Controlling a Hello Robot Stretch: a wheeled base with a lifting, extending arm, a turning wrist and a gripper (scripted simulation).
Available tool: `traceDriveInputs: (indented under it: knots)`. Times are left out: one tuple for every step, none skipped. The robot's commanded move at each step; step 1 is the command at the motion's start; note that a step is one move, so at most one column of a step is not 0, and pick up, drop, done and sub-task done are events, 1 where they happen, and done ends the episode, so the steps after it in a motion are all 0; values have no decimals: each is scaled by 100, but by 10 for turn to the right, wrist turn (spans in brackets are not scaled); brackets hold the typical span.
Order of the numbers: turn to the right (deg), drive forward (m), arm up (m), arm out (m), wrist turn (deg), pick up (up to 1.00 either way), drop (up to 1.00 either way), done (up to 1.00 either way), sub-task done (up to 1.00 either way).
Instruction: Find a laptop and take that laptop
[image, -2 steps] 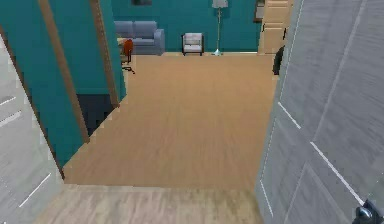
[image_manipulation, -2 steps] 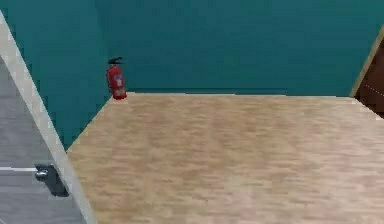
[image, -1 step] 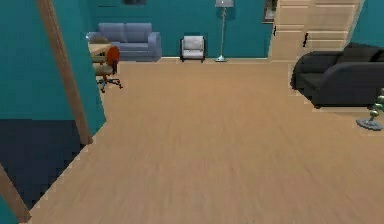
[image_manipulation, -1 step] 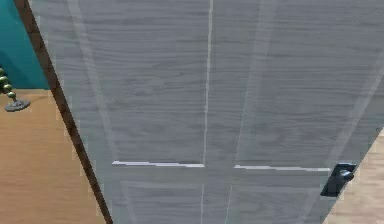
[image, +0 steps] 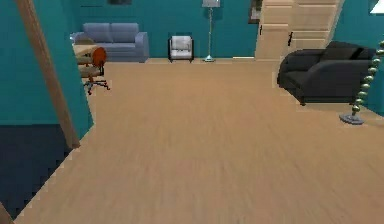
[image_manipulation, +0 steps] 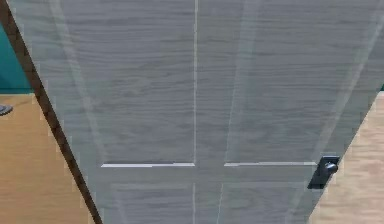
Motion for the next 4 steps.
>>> traceDriveInputs:
  knots:
    - [0,80,0,0,0,0,0,0,0]
    - [180,0,0,0,0,0,0,0,0]
    - [0,100,0,0,0,0,0,0,0]
    - [0,100,0,0,0,0,0,0,0]
